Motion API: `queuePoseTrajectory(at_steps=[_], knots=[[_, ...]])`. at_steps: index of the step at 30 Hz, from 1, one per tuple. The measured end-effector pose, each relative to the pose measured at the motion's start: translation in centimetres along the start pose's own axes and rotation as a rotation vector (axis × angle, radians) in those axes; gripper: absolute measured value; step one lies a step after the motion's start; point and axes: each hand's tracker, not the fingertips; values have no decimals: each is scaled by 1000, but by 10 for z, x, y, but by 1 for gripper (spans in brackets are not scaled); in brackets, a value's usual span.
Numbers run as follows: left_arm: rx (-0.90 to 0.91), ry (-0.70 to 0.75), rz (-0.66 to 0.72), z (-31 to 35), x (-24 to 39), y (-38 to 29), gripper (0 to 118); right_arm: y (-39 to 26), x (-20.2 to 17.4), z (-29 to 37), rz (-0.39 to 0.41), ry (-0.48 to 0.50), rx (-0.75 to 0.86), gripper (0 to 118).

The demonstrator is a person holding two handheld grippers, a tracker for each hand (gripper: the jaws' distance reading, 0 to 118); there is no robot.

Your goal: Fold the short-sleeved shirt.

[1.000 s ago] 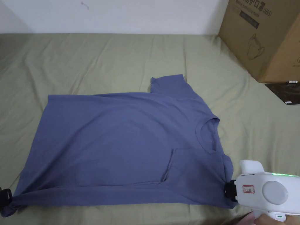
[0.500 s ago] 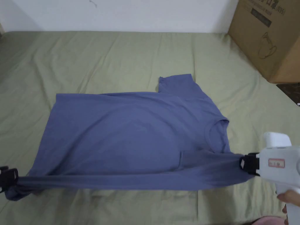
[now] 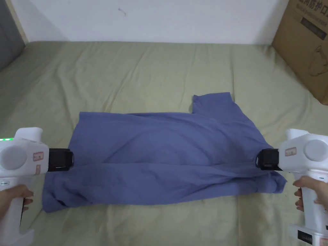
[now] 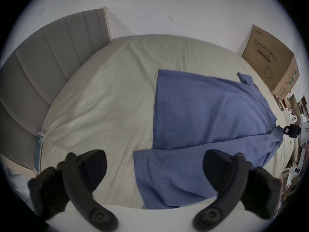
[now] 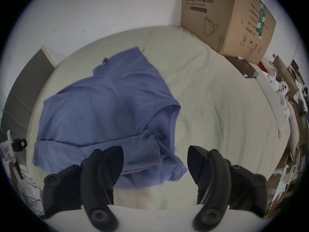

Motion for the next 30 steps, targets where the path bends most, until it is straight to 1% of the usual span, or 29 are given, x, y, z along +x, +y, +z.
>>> queuePoseTrajectory(at_steps=[1,2,3,4,5,6,7,8,9,11,12,13,14,15,16,17,18,20,21,22,23,24,25,26,27,28,29,30], knots=[[15,0,4,9,-3,-4,106,-3,0,10,-5,8,5,80],[13,4,5,17,-6,-9,98,-8,1,21,-4,17,19,59],[15,-1,11,27,-10,-15,78,-17,5,34,-1,43,59,26],[47,-43,40,37,-14,-25,33,-25,5,44,10,60,77,0],[54,-64,61,45,-15,-34,1,-34,4,49,18,37,71,0],[37,-80,78,50,-18,-43,0,-45,2,53,20,20,73,0],[25,-76,81,53,-19,-53,0,-55,4,54,29,24,66,0],[38,-74,86,57,-19,-63,0,-63,4,54,50,59,37,0],[36,-86,89,57,-19,-69,0,-72,2,54,49,74,21,0],[37,-71,96,53,-18,-76,0,-85,1,48,36,54,6,0],[44,-68,105,50,-20,-77,2,-91,1,45,24,57,-3,0],[37,-80,132,45,-21,-77,15,-96,1,42,-1,70,-10,0],[19,-84,188,40,-21,-76,53,-100,1,40,-27,83,-21,0],[0,-105,228,32,-22,-76,87,-103,1,38,-40,90,-29,0],[-25,-150,253,20,-22,-78,109,-107,0,37,-45,89,-28,0],[-49,-161,269,10,-20,-81,114,-110,-1,35,-48,89,-29,0],[-84,-154,268,1,-15,-83,106,-112,-2,33,-48,89,-32,0],[-153,-134,234,-17,-3,-88,76,-114,-1,31,-54,88,-34,0],[-137,11,142,-29,0,-91,70,-113,0,30,-57,98,-25,0],[-109,5,94,-25,5,-90,66,-110,0,28,-62,97,-20,6],[-105,-2,79,-21,9,-86,49,-105,1,26,-67,94,-12,33],[-97,-2,74,-17,10,-81,31,-98,3,22,-68,93,-8,65],[-93,-18,64,-12,10,-82,14,-91,4,14,-73,90,-6,94],[-89,-68,68,-11,11,-79,10,-83,6,6,-81,91,-9,105],[-96,-58,92,-12,13,-76,10,-75,10,-4,-82,96,-11,105],[-104,-39,86,-15,15,-75,10,-67,12,-14,-86,91,-7,105],[-104,-39,71,-13,15,-77,10,-61,13,-26,-75,68,-18,101],[-104,-37,70,-13,15,-76,10,-56,14,-37,-73,21,-56,88]])
